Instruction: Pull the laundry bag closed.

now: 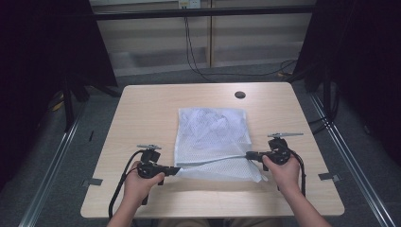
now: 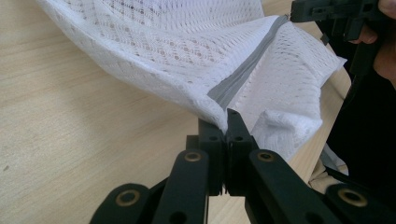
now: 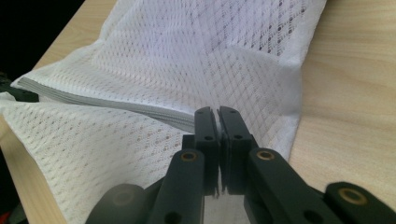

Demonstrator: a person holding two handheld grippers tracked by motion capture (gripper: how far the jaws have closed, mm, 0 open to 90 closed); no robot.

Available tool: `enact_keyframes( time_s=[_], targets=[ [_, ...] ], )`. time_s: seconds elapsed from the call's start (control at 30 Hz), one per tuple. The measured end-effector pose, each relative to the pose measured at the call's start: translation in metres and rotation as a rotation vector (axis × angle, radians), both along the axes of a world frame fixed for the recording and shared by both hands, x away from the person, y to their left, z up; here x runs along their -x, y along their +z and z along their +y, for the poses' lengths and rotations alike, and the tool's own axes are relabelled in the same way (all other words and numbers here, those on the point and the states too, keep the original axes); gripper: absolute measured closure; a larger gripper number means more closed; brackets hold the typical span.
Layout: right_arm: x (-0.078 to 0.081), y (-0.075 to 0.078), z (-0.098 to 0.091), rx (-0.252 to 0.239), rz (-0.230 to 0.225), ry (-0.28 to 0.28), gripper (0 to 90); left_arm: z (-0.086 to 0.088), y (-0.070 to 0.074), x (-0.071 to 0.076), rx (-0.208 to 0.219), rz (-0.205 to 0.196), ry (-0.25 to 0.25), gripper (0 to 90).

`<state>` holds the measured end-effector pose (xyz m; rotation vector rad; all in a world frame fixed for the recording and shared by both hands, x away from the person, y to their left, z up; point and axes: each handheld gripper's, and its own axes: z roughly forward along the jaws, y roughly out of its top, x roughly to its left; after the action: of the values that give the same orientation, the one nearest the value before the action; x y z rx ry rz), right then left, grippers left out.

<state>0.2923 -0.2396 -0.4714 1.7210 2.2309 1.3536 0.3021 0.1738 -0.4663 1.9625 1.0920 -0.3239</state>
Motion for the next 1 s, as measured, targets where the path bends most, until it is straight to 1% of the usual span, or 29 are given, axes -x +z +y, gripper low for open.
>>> enact_keyframes(
  time_s=[0.07, 0.1, 0.2, 0.23, 0.27, 0.37, 0.47, 0.57, 0.63, 0.7, 0.73, 0.8, 0.87, 0.93, 0.97, 1.0],
  targets=[
    [0.000, 0.000, -0.001, 0.002, -0.003, -0.004, 87.5, 0.000, 0.000, 0.000, -0.006, -0.001, -0.006, 88.6],
    [0.000, 0.000, -0.002, 0.004, -0.004, -0.002, 87.5, 0.000, 0.000, 0.000, -0.001, 0.000, -0.003, 88.6],
    [0.001, 0.000, -0.004, 0.005, -0.003, -0.013, 87.5, 0.000, 0.000, 0.000, -0.008, -0.003, -0.001, 88.7],
    [0.001, 0.000, -0.005, 0.010, -0.003, -0.014, 87.5, 0.001, 0.000, 0.000, -0.013, -0.008, -0.002, 88.7],
    [0.001, 0.000, -0.006, 0.013, -0.002, -0.018, 87.5, 0.001, 0.000, 0.000, -0.008, -0.004, 0.003, 88.7],
    [0.002, -0.001, -0.010, 0.012, 0.000, -0.025, 87.5, 0.002, 0.000, 0.000, -0.013, -0.005, 0.005, 88.7],
    [0.003, -0.001, -0.012, 0.014, -0.001, -0.028, 87.5, 0.000, 0.000, 0.000, -0.013, -0.004, -0.006, 88.7],
    [0.003, -0.001, -0.013, 0.011, -0.005, -0.030, 87.5, 0.000, 0.000, 0.000, -0.014, -0.005, -0.006, 88.7],
    [0.003, -0.001, -0.014, 0.020, -0.008, -0.035, 87.5, 0.001, -0.001, 0.001, -0.013, -0.002, 0.004, 88.7],
    [0.003, -0.002, -0.016, 0.012, -0.002, -0.036, 87.5, 0.002, -0.001, 0.000, -0.016, -0.003, 0.002, 88.7],
    [0.004, -0.001, -0.016, 0.017, -0.002, -0.039, 87.5, 0.003, -0.001, 0.000, -0.015, -0.003, 0.001, 88.7],
    [0.004, -0.001, -0.017, 0.013, -0.001, -0.040, 87.5, 0.001, -0.001, 0.001, -0.011, -0.001, 0.000, 88.6],
    [0.004, -0.001, -0.017, 0.018, 0.001, -0.043, 87.5, 0.001, -0.001, 0.000, -0.021, 0.001, -0.011, 88.7],
    [0.004, -0.002, -0.017, 0.016, 0.004, -0.041, 87.5, 0.002, -0.001, 0.000, -0.013, 0.005, -0.008, 88.6],
    [0.004, -0.002, -0.017, 0.013, 0.003, -0.043, 87.5, 0.002, -0.001, 0.001, -0.016, 0.000, -0.008, 88.6],
    [0.004, -0.002, -0.017, 0.016, 0.000, -0.041, 87.5, 0.002, -0.001, 0.001, -0.028, -0.011, -0.013, 88.6]
  ],
)
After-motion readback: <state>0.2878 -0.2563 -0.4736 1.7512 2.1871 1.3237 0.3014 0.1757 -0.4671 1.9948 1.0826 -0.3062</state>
